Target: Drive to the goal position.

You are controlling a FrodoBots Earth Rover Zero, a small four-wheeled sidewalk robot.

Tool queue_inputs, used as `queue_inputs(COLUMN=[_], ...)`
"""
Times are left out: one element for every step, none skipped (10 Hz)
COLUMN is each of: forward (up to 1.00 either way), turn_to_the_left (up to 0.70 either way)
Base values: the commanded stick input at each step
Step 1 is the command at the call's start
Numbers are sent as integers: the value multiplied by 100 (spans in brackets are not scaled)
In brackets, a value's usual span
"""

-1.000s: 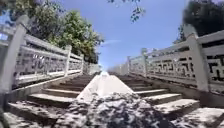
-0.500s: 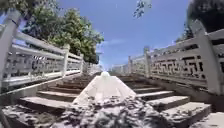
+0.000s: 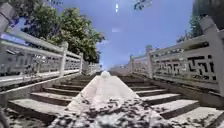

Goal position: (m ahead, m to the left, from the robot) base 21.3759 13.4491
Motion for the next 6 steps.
queue_inputs(forward=[45, 45, 45, 45, 45, 45], turn_to_the_left=[27, 27, 27, 13, 0, 0])
